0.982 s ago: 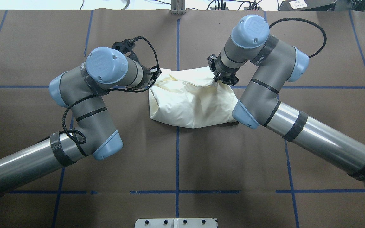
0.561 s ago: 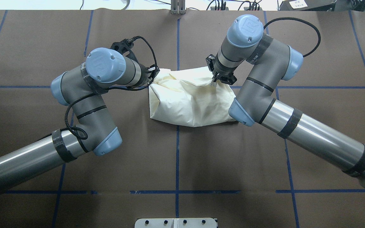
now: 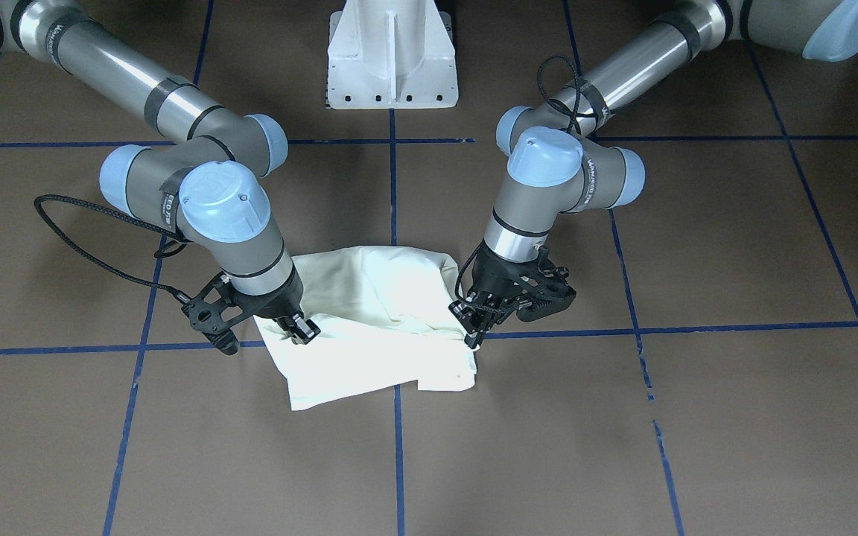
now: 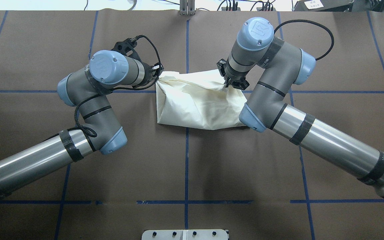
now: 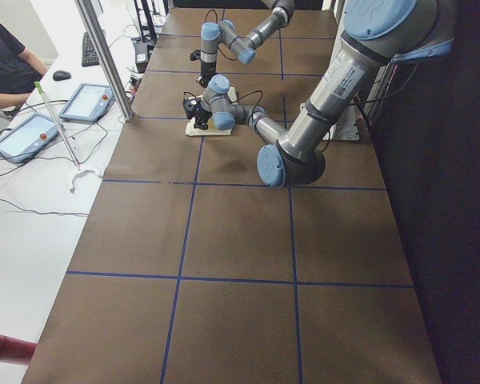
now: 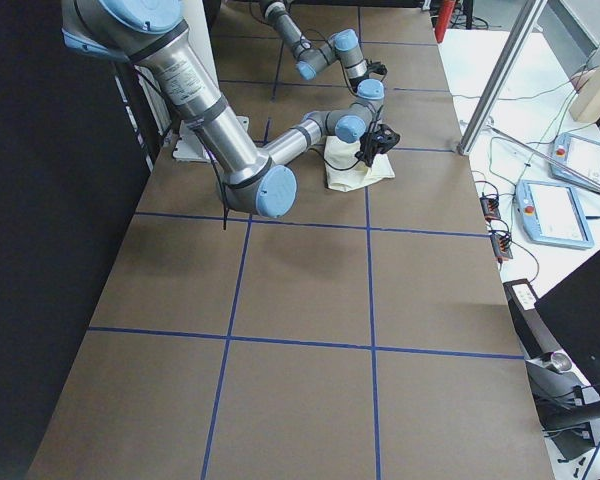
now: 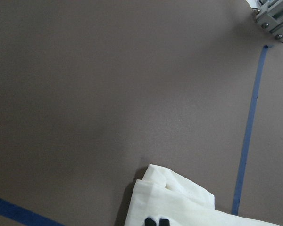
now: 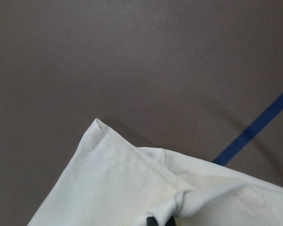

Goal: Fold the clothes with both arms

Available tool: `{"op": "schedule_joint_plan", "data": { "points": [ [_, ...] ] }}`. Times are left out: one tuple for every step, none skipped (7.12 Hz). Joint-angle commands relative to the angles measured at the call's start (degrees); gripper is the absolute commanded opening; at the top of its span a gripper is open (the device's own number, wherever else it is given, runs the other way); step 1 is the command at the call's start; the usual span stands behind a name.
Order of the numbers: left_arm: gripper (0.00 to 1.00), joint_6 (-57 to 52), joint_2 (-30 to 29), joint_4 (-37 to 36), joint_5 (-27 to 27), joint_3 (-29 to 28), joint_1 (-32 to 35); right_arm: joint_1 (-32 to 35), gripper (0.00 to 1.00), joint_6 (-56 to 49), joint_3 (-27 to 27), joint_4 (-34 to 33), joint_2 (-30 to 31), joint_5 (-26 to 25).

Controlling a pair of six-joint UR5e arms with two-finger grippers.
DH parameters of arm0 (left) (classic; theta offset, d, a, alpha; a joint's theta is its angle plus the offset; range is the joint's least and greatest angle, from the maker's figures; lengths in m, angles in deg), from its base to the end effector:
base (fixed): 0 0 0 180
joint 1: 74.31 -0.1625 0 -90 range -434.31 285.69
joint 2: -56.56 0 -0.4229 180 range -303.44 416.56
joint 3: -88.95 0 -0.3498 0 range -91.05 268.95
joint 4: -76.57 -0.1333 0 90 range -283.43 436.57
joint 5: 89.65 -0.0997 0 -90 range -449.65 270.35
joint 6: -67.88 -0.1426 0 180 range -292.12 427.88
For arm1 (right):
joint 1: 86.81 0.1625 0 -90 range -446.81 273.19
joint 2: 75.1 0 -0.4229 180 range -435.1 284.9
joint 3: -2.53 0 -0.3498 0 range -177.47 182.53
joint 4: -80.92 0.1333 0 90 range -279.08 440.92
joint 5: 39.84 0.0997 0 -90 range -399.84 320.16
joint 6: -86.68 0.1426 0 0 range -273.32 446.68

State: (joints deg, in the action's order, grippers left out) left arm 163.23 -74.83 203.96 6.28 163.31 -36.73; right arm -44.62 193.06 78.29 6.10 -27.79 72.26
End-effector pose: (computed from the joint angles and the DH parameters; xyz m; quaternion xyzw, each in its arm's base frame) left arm 0.5350 -0.5613 0.3029 0.1028 0.5145 -0.2862 0.8018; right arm -0.5078 -0.5678 0.3335 -0.0920 -0.3952 0.3836 0.8296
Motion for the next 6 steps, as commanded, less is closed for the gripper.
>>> {"op": "schedule_joint_plan", "data": {
  "points": [
    [0.45, 0.0, -0.3, 1.8, 0.2, 0.2, 0.6, 0.0, 0.00, -0.1, -0.2, -0.1, 0.1, 0.0],
    [0.47, -0.2, 2.2, 3.7, 2.4, 6.4, 2.0, -0.1, 0.00, -0.1, -0.1, -0.1, 0.0, 0.0],
    [0.39, -0.2, 7.3, 3.7, 6.6, 11.6, 2.1, 0.0, 0.00, -0.1, -0.1, -0.1, 0.0, 0.0],
    [0.00, 0.0, 8.9, 3.9, 6.7, 11.9, 1.4, 0.0, 0.00, -0.1, -0.1, -0.1, 0.0, 0.0],
    [0.00, 0.0, 9.0, 4.3, 6.7, 11.6, 0.1, 0.0, 0.00, -0.1, -0.1, -0.1, -0.1, 0.0],
    [0.00, 0.4, 9.1, 7.2, 6.7, 11.3, -2.0, 0.0, 0.00, -0.1, 0.0, -0.1, -0.1, 0.0]
  ]
}}
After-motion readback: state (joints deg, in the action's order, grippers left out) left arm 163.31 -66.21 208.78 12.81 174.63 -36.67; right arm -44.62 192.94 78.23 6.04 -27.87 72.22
